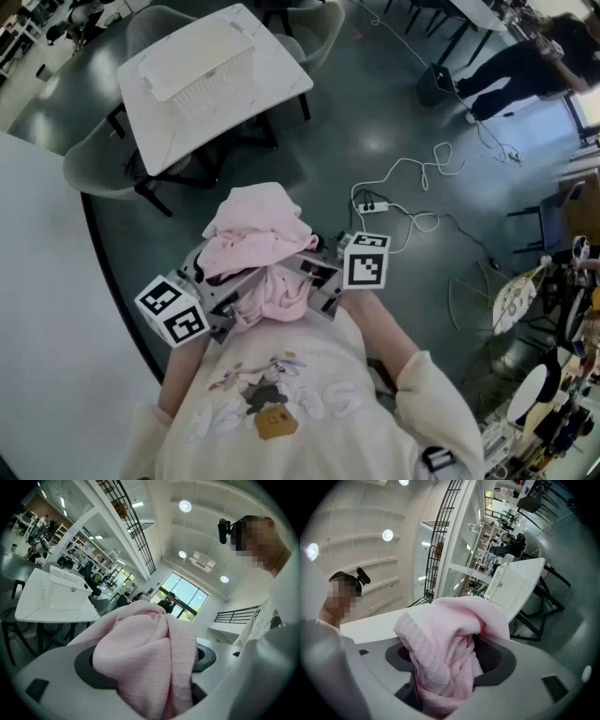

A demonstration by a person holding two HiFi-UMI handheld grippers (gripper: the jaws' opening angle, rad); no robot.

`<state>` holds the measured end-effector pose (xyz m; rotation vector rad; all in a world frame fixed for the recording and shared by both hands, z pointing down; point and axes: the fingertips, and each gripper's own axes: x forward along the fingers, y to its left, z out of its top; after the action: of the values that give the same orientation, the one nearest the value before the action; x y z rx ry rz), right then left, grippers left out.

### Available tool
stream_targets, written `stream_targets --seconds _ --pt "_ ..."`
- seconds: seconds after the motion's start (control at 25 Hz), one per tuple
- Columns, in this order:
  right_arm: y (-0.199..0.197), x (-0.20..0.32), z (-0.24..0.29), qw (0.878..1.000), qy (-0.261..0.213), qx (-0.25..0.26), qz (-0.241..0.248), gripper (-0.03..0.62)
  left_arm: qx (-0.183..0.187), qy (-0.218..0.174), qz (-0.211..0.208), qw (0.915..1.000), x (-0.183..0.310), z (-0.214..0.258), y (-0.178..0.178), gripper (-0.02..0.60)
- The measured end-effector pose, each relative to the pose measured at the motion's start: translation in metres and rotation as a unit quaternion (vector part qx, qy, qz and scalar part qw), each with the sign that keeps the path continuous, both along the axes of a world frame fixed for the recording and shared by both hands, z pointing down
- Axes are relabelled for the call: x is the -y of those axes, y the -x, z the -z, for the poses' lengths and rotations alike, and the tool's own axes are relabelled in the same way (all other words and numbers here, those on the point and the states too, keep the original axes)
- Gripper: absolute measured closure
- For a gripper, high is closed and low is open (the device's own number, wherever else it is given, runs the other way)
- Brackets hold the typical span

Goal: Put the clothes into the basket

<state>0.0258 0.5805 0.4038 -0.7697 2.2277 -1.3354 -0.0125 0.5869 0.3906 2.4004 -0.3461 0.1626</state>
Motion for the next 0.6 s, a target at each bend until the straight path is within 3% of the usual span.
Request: stream_targets --seconds 0.6 --pt "-0.0060 -0.0002 -0.0042 1.000 0.003 0.024 0.005 0.258 -0.010 0.013 0.000 0.9999 -0.0001 -0.0087 -0.0050 0.186"
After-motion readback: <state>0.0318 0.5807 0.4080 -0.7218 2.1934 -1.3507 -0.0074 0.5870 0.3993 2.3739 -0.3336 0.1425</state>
